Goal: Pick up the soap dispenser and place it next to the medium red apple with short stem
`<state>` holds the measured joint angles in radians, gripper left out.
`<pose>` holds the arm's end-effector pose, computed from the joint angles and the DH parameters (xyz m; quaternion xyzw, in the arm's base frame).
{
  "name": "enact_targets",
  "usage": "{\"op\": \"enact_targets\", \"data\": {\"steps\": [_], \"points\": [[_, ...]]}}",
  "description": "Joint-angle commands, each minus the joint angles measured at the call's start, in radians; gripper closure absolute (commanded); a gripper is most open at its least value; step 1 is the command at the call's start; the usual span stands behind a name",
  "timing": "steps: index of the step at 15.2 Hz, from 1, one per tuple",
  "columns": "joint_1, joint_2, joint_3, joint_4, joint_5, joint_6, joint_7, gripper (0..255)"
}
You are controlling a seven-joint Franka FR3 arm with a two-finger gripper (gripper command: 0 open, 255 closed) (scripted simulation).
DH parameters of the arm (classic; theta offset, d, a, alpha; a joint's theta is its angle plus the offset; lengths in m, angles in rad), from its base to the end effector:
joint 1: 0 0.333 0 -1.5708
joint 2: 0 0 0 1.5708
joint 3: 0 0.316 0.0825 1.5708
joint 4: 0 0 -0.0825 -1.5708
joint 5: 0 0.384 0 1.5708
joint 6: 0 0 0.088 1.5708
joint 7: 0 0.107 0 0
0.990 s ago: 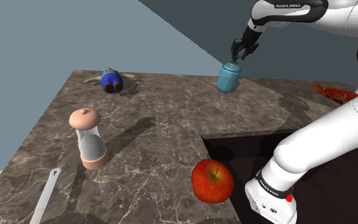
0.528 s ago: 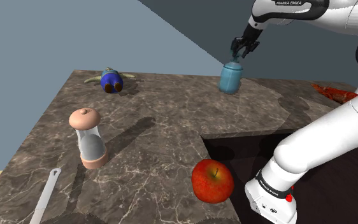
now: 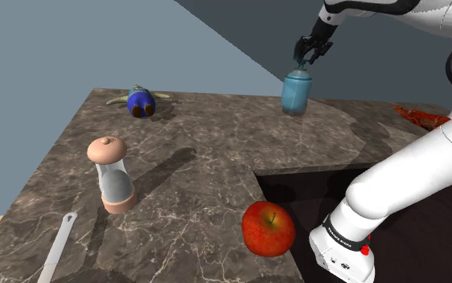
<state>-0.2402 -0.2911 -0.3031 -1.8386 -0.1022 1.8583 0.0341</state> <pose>0.4048 -0.2805 0.6682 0.9498 -0.2752 0.1419 0.0445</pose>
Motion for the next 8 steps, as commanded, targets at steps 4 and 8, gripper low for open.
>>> {"op": "enact_targets", "data": {"steps": [4, 8], "points": [[0.004, 0.027, 0.000, 0.100, 0.009, -0.073, -0.005, 255], [0.006, 0.049, -0.002, 0.178, 0.016, -0.129, -0.012, 255]]}}
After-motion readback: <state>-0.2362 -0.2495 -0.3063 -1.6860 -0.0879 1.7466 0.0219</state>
